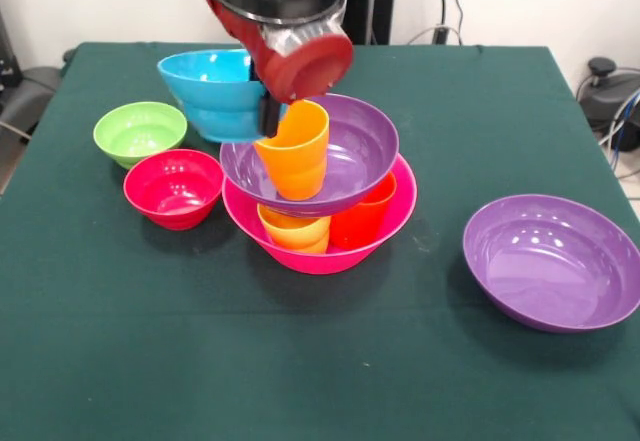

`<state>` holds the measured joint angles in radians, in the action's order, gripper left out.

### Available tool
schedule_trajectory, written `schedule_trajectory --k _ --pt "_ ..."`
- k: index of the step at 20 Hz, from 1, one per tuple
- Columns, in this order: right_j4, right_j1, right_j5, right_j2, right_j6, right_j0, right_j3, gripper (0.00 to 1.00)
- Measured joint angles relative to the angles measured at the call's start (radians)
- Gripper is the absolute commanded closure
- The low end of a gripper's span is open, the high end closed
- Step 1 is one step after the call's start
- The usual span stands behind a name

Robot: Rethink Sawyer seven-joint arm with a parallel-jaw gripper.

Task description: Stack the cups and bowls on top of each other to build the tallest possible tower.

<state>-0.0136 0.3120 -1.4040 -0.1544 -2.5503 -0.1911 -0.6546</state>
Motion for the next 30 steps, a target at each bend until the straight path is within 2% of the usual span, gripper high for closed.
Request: schedule_trajectory --k 4,9,13,18,24,30 --pt "0.005 -0.059 -0.177 0.031 0.0 -0.016 0.078 1.0" --pt "0.01 -0.117 -0.325 0.06 0.001 -0.029 0.161 1.0" --pt "0.009 -0.159 -0.395 0.067 0.023 -0.037 0.235 1.0" --pt "0.009 -0.172 -0.358 0.068 0.08 -0.045 0.257 1.0" --pt "0.009 -0.171 -0.23 0.067 0.131 -0.045 0.256 1.0" --pt "0.011 -0.14 -0.131 0.066 0.132 -0.044 0.204 1.0"
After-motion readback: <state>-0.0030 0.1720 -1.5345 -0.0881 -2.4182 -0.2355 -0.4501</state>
